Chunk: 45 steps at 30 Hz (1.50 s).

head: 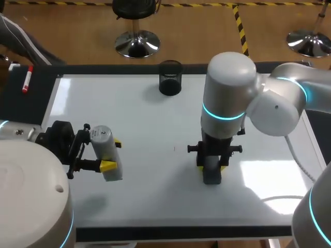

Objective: Pick up the inspection probe, press it on each red-marked spot on the whiteboard one by one, put down the probe, pick up the eraser, and wipe off all the red marks.

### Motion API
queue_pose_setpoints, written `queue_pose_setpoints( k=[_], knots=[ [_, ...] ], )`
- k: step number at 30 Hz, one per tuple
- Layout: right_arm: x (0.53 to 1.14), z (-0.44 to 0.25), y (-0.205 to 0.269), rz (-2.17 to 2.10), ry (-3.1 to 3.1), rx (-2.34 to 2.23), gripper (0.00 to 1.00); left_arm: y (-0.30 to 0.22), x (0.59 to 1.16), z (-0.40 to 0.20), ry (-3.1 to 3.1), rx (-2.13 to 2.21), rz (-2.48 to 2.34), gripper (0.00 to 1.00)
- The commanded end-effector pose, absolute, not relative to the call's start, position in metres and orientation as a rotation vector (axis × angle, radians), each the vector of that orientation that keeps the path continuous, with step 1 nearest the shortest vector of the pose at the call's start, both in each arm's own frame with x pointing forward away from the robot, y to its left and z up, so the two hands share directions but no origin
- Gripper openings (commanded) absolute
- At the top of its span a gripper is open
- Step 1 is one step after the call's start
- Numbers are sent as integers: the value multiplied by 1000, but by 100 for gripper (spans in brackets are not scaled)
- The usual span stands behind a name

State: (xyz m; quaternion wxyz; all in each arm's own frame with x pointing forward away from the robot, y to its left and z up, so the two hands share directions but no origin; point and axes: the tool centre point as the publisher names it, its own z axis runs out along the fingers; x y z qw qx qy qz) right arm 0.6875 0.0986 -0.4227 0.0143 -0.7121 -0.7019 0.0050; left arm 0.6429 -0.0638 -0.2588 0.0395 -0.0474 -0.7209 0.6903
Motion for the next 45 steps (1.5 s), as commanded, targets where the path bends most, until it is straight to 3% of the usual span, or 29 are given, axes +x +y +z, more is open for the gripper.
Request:
queue_pose_setpoints(
  k=[1, 24, 45],
  knots=[
    [686, -420, 113, 25, -2207, -2215, 0, -64, 643, -259, -2207, -147, 2121, 0],
    [686, -432, 151, -12, -2254, -2109, 0, -64, 643, -259, -2207, -147, 2121, 0],
    [683, -445, 80, 40, -2214, -2128, 0, -64, 643, -259, -2207, -147, 2121, 0]
  ],
)
